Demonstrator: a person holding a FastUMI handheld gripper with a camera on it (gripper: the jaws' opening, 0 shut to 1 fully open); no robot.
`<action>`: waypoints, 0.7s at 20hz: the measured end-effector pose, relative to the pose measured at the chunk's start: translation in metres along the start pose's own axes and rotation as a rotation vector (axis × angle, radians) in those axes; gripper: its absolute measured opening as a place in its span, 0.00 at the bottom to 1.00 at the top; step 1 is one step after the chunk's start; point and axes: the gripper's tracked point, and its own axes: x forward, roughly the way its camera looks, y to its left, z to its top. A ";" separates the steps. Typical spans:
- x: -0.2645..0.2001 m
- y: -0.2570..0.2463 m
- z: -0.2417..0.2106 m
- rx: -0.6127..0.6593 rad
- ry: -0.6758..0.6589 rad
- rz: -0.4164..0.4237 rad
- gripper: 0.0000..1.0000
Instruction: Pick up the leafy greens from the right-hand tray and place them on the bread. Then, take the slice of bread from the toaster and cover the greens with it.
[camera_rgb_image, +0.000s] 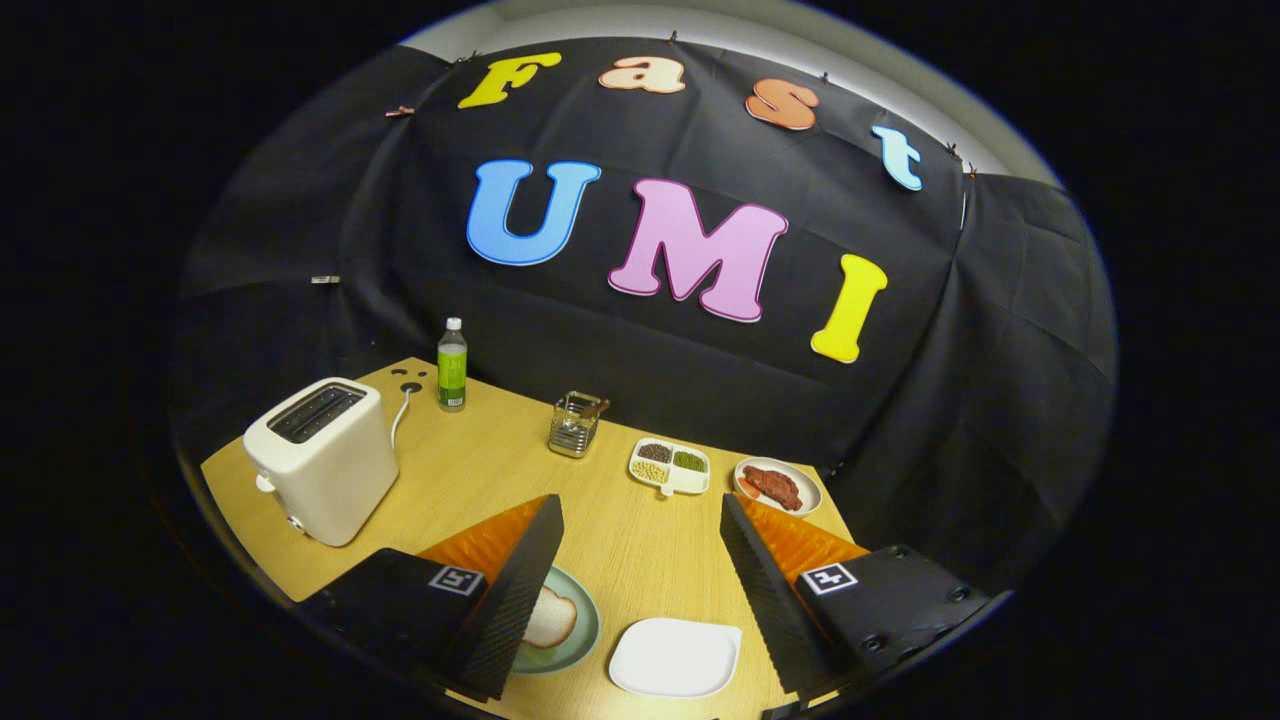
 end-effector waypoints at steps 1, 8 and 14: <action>-0.004 0.001 0.007 -0.003 -0.013 0.008 0.98; -0.021 0.006 0.033 0.030 -0.036 0.089 0.98; -0.018 0.003 0.031 -0.012 -0.044 0.131 0.98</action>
